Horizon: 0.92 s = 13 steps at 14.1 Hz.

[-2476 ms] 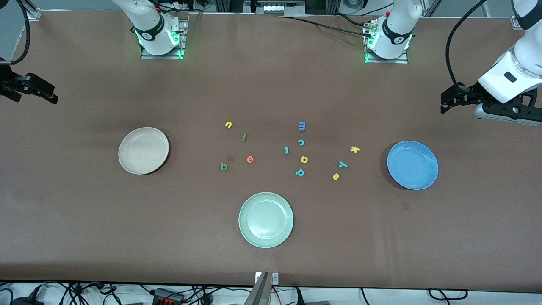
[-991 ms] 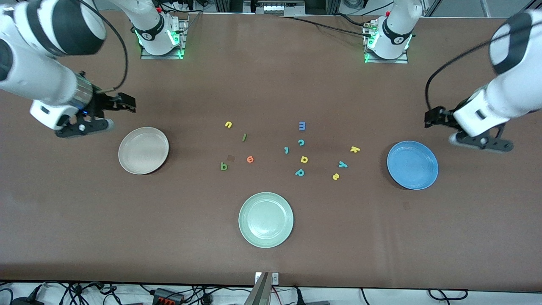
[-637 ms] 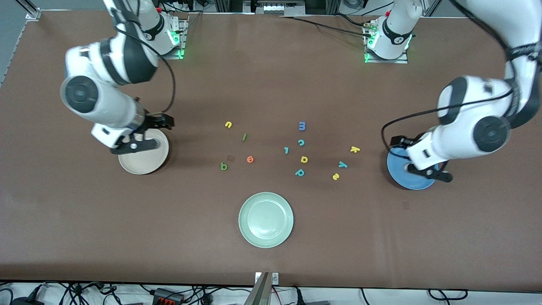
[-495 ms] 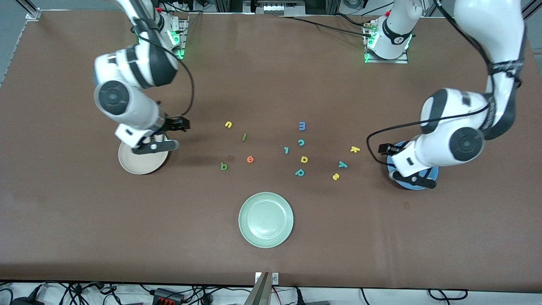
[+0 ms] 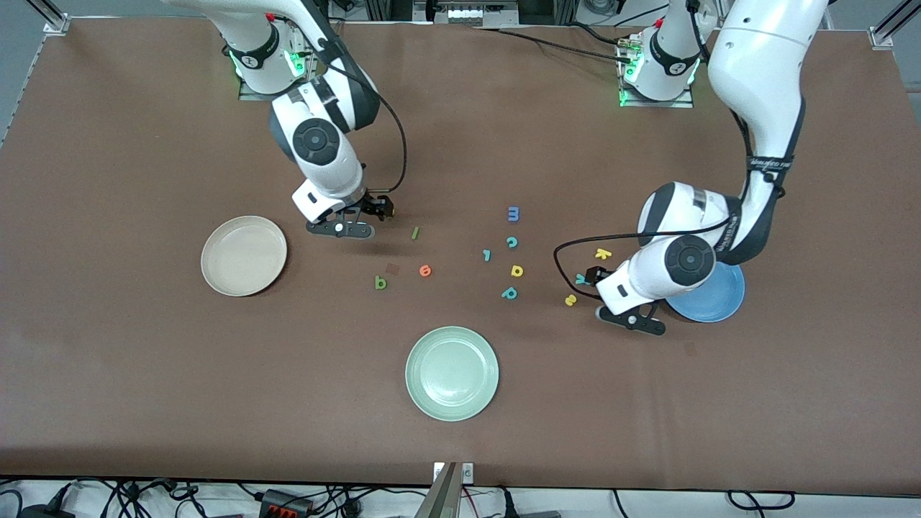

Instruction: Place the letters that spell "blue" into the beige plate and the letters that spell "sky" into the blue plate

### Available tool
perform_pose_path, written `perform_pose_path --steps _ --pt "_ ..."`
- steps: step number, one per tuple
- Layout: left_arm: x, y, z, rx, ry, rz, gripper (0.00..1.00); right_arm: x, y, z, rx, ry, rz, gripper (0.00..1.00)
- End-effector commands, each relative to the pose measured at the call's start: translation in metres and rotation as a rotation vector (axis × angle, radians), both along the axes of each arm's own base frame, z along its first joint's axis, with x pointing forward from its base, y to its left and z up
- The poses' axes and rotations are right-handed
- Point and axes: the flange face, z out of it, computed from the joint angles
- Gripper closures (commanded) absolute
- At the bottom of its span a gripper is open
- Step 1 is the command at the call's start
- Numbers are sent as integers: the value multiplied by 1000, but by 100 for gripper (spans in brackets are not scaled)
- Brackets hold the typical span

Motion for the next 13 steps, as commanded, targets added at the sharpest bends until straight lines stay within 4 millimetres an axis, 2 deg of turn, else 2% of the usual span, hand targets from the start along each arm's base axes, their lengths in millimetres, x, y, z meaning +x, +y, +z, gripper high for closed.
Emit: perform_pose_path --steps 1,2,3,5,6,8,9,11,13 --pt "-3 -42 -11 5 -43 28 0 -21 14 -28 -1 -21 -123 0" --pt "-11 -59 -21 23 -34 38 0 -24 17 -41 -11 -18 -174 0" --pt "-14 -67 -26 24 -31 33 0 -33 28 -53 -16 -22 -205 0" --pt "-10 -65 -33 13 -56 30 0 -50 49 -73 -10 -42 -238 0" --pt "-9 -62 -39 8 -68 25 3 -53 51 -82 -6 -51 -269 0" --pt "-10 -66 -48 9 -79 -16 22 -56 51 -87 -4 -56 -283 4" --pt "-10 -70 -48 4 -90 -20 25 -55 49 -87 -5 -55 -286 6" --pt "-10 -69 -62 -2 -100 -21 28 -51 45 -85 -3 -56 -305 12" --pt "-10 -70 -60 -3 -104 -21 40 -44 37 -83 -2 -59 -340 15"
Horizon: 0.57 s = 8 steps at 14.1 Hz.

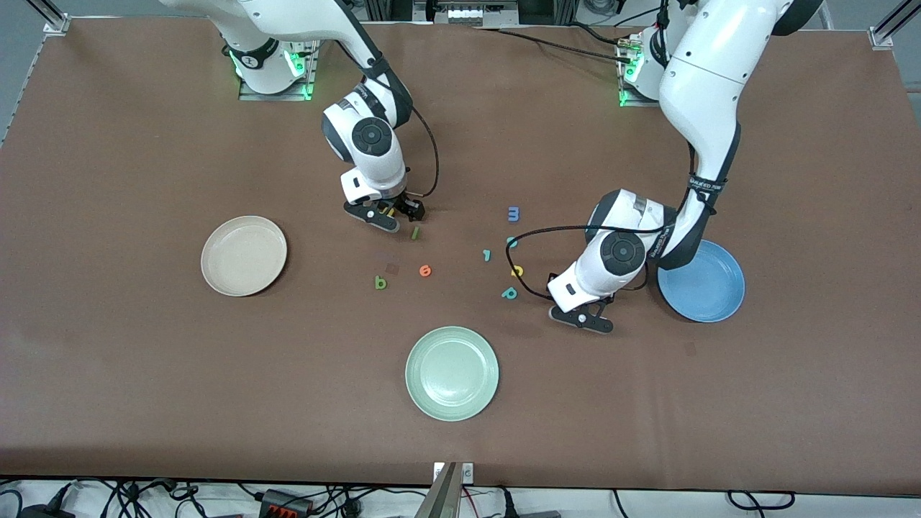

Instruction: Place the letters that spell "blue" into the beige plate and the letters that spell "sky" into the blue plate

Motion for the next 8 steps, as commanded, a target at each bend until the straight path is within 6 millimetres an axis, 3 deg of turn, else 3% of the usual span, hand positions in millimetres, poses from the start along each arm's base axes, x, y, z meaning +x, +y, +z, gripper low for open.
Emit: perform_pose_path --steps 1,5,6,8 --pt "6 -2 1 13 -26 -28 48 6 -12 3 6 1 -67 17" --pt "8 5 0 17 -22 -17 86 6 -13 4 5 -1 -118 22" --pt "10 8 3 17 -27 -13 91 3 -14 5 3 2 -118 25" --pt "13 14 8 21 -28 -2 91 -1 -18 7 1 8 -124 30"
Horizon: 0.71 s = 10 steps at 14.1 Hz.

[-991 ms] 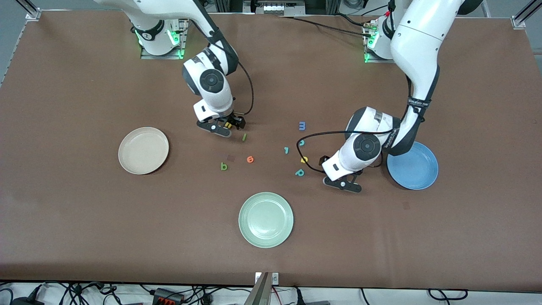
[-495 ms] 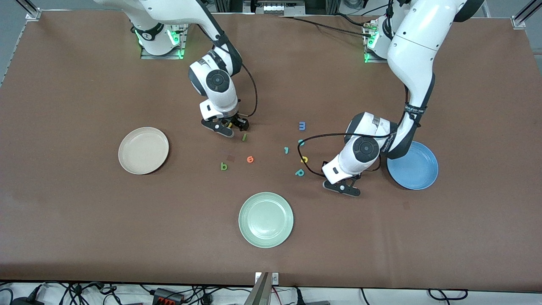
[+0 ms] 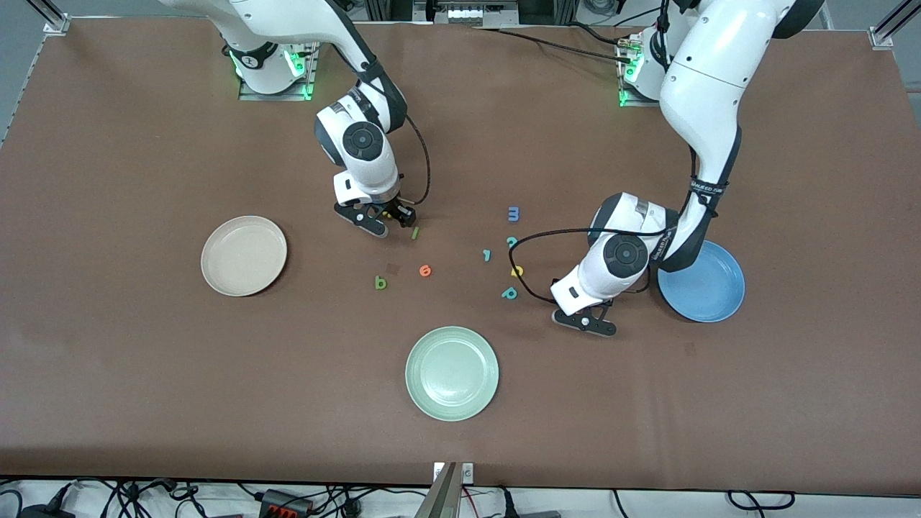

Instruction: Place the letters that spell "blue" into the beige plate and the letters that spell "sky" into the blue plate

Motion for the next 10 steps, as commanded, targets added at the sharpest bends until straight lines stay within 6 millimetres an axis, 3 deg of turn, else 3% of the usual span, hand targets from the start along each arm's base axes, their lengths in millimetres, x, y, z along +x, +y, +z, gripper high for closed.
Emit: perform_pose_path --steps 1,3,6,10 --pt "10 11 16 23 -12 -5 91 -8 -12 5 0 13 -34 32" --pt "18 35 39 39 17 27 91 -4 -18 9 8 13 -53 40" --pt "25 92 76 67 87 106 91 -5 -18 10 0 25 -55 46" --pt "16 170 68 122 246 198 91 -7 -15 10 16 38 -77 46"
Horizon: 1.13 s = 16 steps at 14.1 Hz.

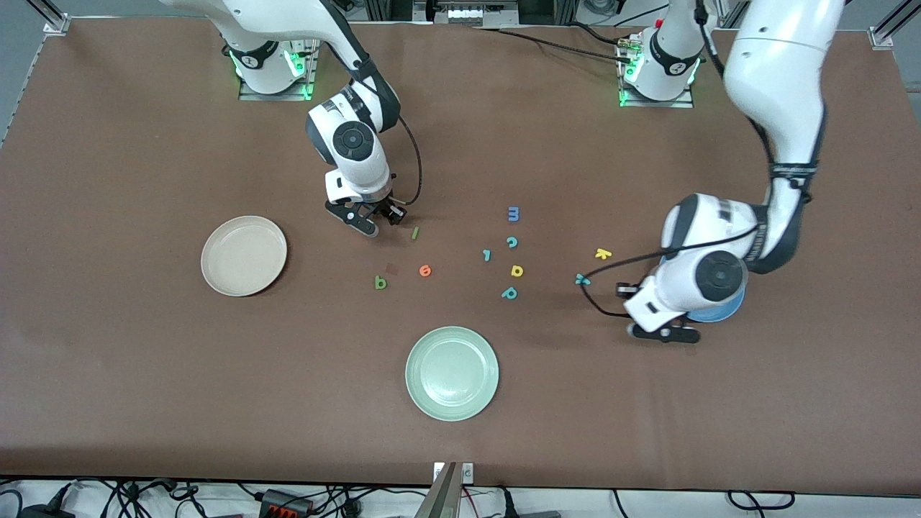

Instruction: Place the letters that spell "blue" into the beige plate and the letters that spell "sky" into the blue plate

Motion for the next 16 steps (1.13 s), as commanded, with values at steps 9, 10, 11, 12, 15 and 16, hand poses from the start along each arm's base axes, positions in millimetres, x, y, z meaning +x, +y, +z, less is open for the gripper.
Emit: perform_pose_path --steps 9,10,11,12,15,16 --pt "-14 75 -30 19 94 46 0 -11 3 2 24 34 -36 73" --pt "-13 70 -28 18 91 47 0 -11 3 2 25 33 -36 82" --pt "-13 66 -25 16 89 45 0 -10 4 3 25 33 -34 84" --pt "-13 59 -22 12 86 39 0 -10 5 5 27 31 -31 84" --pt "-23 -9 -19 16 85 53 0 0 12 24 50 7 -29 84" --pt "-26 -28 -20 26 77 63 0 7 13 33 57 -2 -31 84"
